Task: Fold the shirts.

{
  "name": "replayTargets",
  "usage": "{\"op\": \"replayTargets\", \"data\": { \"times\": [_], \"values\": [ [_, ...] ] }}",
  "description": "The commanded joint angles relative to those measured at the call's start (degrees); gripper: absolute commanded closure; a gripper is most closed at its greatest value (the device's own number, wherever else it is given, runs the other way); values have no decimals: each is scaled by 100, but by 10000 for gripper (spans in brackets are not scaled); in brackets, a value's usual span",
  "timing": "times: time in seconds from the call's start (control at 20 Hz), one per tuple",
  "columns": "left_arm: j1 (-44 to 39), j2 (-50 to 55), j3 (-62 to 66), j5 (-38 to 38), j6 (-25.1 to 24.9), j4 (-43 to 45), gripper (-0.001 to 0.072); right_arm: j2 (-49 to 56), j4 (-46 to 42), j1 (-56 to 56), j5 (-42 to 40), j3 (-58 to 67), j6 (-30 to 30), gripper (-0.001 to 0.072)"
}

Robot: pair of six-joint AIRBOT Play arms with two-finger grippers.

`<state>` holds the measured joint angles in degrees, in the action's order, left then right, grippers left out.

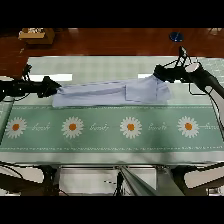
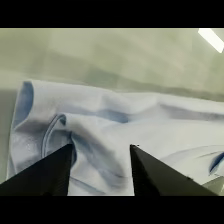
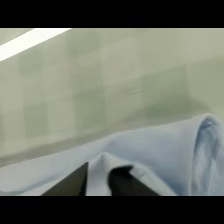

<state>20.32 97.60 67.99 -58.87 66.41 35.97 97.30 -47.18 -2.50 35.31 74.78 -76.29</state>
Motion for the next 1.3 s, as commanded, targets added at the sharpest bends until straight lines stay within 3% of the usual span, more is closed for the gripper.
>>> {"op": "replayTargets", "data": {
  "times": [0.0, 0.15, 0.25, 0.3, 0.35, 0.45, 0.5, 0.6, 0.7, 1.05, 1.15, 1.2, 1.25],
  "values": [
    [269, 133, 140, -57, 31, 22, 296, -205, -435, -116, 76, 22, 216, 407],
    [846, -160, 243, -203, 31, 24, 318, -839, -2299, -562, 468, 22, -168, 396],
    [1110, -444, 243, -271, -15, 24, 319, -1091, -3519, -966, 1139, 22, -857, 217],
    [1182, -564, 243, -332, -107, 22, 318, -1093, -3534, -1246, 1633, 20, -984, 181],
    [1220, -667, 240, -387, -184, 24, 319, -1019, -3206, -1519, 2096, 20, -938, 185],
    [1178, -741, 240, -531, -184, 24, 321, -710, -1528, -2076, 2850, 20, -140, 191],
    [1130, -730, 238, -636, -184, 26, 321, -509, -538, -2308, 3097, 20, 188, 191],
    [986, -728, 170, -723, -184, 48, 321, -175, 586, -2448, 3202, 20, 380, 188],
    [817, -726, 114, -787, -184, 48, 351, 92, 990, -2319, 3176, 20, 533, 185],
    [393, -706, 90, -739, -188, 50, 353, 944, 1263, -1191, 2833, 20, 708, 168],
    [382, -704, 90, -717, -188, 50, 407, 1091, 1711, -874, 2752, 20, 975, 174],
    [382, -704, 90, -717, -186, 50, 407, 1115, 1786, -750, 2647, 20, 975, 206],
    [382, -706, 90, -719, -186, 50, 408, 1117, 1784, -649, 2546, 22, 977, 316]
  ]
}}
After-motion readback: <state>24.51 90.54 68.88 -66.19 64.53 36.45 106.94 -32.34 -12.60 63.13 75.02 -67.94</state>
